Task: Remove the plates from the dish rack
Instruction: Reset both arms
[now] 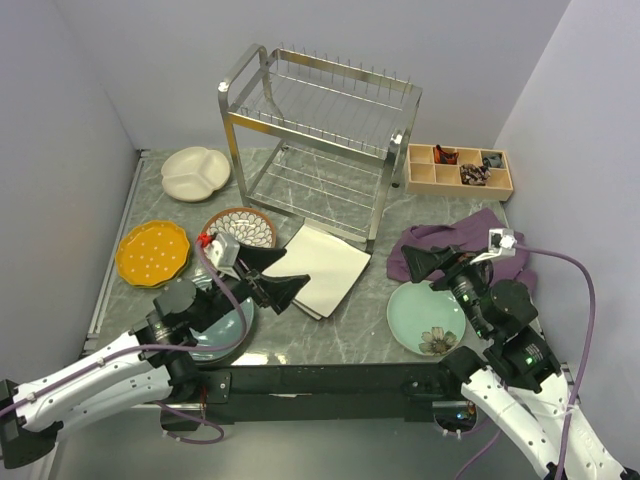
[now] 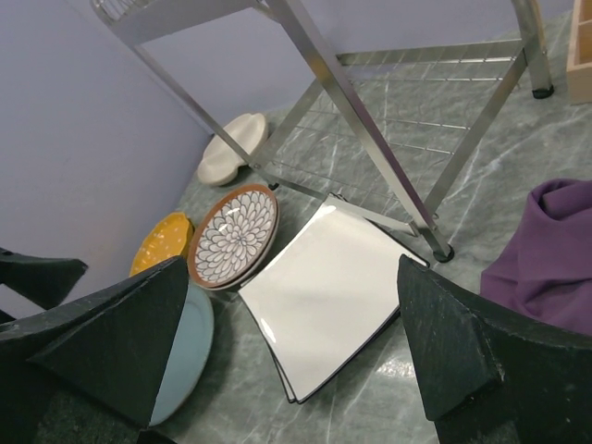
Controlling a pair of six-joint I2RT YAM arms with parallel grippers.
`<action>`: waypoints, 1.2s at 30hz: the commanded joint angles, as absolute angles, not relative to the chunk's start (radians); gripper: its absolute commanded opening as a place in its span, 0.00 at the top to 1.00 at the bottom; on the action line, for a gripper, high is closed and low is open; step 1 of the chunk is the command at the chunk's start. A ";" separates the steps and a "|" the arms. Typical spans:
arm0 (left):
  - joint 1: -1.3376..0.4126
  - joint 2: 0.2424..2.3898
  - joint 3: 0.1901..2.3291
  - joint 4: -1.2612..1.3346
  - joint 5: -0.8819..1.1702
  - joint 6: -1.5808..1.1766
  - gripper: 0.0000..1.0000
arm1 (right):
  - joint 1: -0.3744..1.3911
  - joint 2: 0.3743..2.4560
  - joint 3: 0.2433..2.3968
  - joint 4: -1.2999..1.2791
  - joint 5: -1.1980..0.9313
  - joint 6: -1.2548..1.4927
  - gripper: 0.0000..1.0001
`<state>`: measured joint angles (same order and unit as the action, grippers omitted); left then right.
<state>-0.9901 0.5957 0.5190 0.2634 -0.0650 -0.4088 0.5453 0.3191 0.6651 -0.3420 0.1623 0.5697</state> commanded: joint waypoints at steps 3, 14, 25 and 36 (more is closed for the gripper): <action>-0.994 0.535 0.535 0.293 -0.069 -0.396 0.01 | 0.551 0.333 0.666 -0.336 0.183 0.555 0.00; -0.994 0.520 0.523 0.308 -0.069 -0.397 0.01 | 0.551 0.330 0.667 -0.334 0.189 0.563 0.00; -0.994 0.515 0.519 0.313 -0.067 -0.397 0.01 | 0.551 0.325 0.660 -0.322 0.179 0.561 0.00; -0.994 0.509 0.517 0.316 -0.080 -0.402 0.01 | 0.551 0.337 0.663 -0.316 0.178 0.557 0.00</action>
